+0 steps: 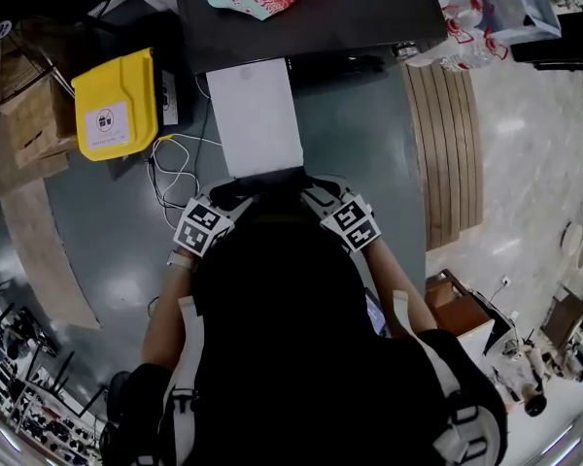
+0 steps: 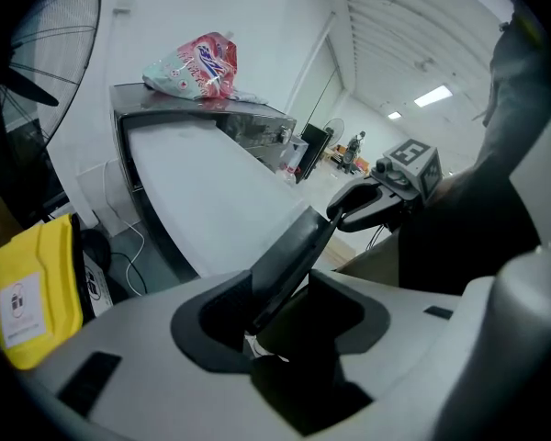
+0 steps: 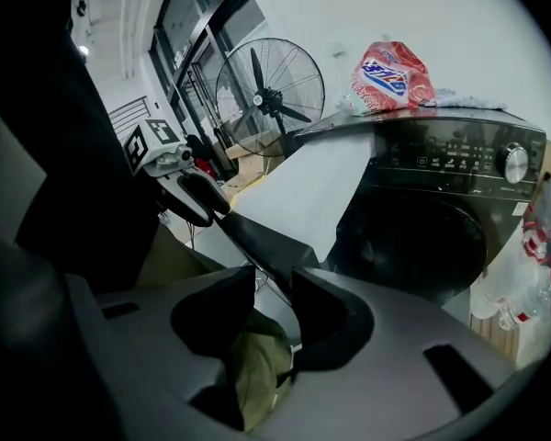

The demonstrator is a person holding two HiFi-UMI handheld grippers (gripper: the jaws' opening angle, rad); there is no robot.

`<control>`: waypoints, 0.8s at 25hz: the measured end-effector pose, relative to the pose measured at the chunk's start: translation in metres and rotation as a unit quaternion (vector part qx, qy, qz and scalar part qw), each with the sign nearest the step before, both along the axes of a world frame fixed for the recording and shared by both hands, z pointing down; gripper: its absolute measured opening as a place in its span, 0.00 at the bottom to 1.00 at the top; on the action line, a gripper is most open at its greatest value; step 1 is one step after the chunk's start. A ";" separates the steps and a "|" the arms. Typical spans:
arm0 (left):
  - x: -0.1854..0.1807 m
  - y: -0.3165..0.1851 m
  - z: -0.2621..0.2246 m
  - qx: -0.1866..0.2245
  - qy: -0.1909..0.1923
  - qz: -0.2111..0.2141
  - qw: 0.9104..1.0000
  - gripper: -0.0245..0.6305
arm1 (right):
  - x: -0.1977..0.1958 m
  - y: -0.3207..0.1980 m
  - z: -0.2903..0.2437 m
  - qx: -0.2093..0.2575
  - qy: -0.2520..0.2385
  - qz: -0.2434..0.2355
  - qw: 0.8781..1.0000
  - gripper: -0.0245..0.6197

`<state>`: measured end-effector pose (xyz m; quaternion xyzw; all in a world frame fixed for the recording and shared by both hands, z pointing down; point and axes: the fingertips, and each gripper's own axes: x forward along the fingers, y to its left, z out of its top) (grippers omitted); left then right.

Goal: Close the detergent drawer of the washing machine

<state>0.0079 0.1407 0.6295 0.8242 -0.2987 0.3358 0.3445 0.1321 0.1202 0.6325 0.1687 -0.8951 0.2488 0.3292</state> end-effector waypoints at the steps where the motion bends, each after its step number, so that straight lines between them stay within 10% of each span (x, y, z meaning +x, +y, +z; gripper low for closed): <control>1: 0.000 0.000 0.000 0.000 0.000 -0.001 1.000 0.33 | 0.000 0.000 0.001 0.000 -0.003 -0.002 1.000 0.25; 20: -0.002 -0.002 -0.014 0.010 -0.014 0.007 1.000 0.30 | -0.002 -0.004 -0.014 0.002 -0.029 0.008 1.000 0.24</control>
